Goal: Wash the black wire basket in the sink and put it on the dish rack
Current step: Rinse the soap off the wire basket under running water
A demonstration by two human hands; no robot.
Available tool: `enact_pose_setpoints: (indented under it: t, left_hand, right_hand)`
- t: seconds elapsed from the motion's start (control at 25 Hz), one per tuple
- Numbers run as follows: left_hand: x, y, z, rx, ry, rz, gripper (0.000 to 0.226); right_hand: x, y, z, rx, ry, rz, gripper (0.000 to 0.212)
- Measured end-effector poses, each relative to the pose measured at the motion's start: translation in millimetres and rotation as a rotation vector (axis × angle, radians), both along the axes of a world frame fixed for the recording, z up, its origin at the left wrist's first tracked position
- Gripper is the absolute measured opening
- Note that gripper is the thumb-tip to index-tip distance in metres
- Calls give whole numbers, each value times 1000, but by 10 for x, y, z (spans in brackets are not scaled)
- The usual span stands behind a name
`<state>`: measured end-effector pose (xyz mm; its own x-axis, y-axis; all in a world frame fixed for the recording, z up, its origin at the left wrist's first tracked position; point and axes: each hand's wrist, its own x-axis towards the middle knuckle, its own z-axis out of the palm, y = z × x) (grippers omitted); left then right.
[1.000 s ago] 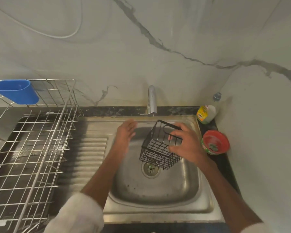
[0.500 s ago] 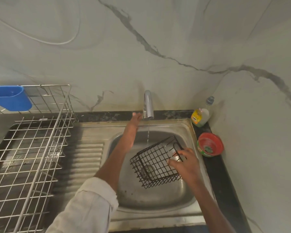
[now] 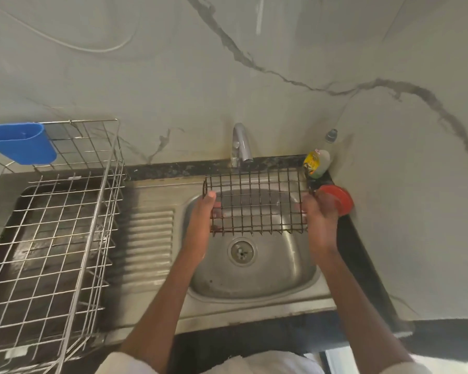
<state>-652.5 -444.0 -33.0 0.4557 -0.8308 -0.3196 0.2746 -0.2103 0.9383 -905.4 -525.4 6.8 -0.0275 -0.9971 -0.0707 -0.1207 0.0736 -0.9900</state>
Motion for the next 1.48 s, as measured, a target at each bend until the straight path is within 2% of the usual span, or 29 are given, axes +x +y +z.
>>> enact_pose_setpoints:
  t: [0.04, 0.16, 0.24, 0.32, 0.36, 0.44, 0.52, 0.6, 0.64, 0.76, 0.88, 1.04, 1.16, 1.24, 1.28, 1.32, 1.4, 1.44, 1.48]
  left_hand:
    - [-31, 4, 24, 44, -25, 0, 63]
    - [-9, 26, 4, 256, -49, -102, 52]
    - [35, 59, -6, 152, -147, -68, 41]
    - [25, 117, -33, -41, -228, 39, 13]
    - [-27, 156, -24, -90, -241, 51, 10]
    - [-147, 182, -111, -11, -192, 40, 9]
    - [-218, 166, -178, 69, -181, 36, 14]
    - [-231, 148, -227, 0, -237, 83, 16]
    - [-258, 151, -241, -29, -247, 89, 20]
    - [-305, 210, -301, -6, -238, 96, 24]
    - [-284, 282, -369, -50, -345, 81, 35]
    - [-273, 385, -310, -66, -412, 83, 39]
    - [-228, 434, -317, -10, -404, 56, 44]
    - [-186, 557, -397, 35, -340, 90, 45]
    - [-177, 542, -393, 27, -295, 116, 43]
    - [-203, 570, -395, 32, -257, 144, 40]
    - [-297, 642, -318, 2, -158, 214, 37]
    - [-340, 670, -284, -20, -121, 266, 39]
    - [-386, 708, -241, -43, -96, 306, 40]
  right_hand:
    - [85, 119, -40, 18, 43, -17, 17]
    - [213, 264, -289, 221, 108, -25, 29]
    - [231, 228, -252, 116, 132, -93, 23]
    - [226, 307, -62, -27, 18, -126, 11]
    - [207, 330, -77, -62, -8, -130, 17]
    - [214, 359, -160, -20, 74, -93, 19]
    - [180, 289, -240, 47, 171, -101, 20]
    - [141, 185, -225, -39, 108, -116, 10]
    - [119, 175, -198, -99, 104, -110, 13]
    - [37, 149, -302, -45, 147, -40, 23]
    - [30, 158, -405, -58, 134, -27, 8]
    - [31, 221, -416, -69, 113, 22, 10]
    - [-14, 197, -512, 12, 190, 75, 17]
    - [-11, 270, -490, 106, 126, 157, 17]
    - [16, 267, -413, 102, 34, 176, 19]
    - [27, 310, -341, 118, -65, 192, 32]
    - [67, 476, -207, 223, -222, 171, 78]
    - [79, 569, -171, 262, -264, 161, 95]
    - [114, 650, -186, 279, -287, 187, 103]
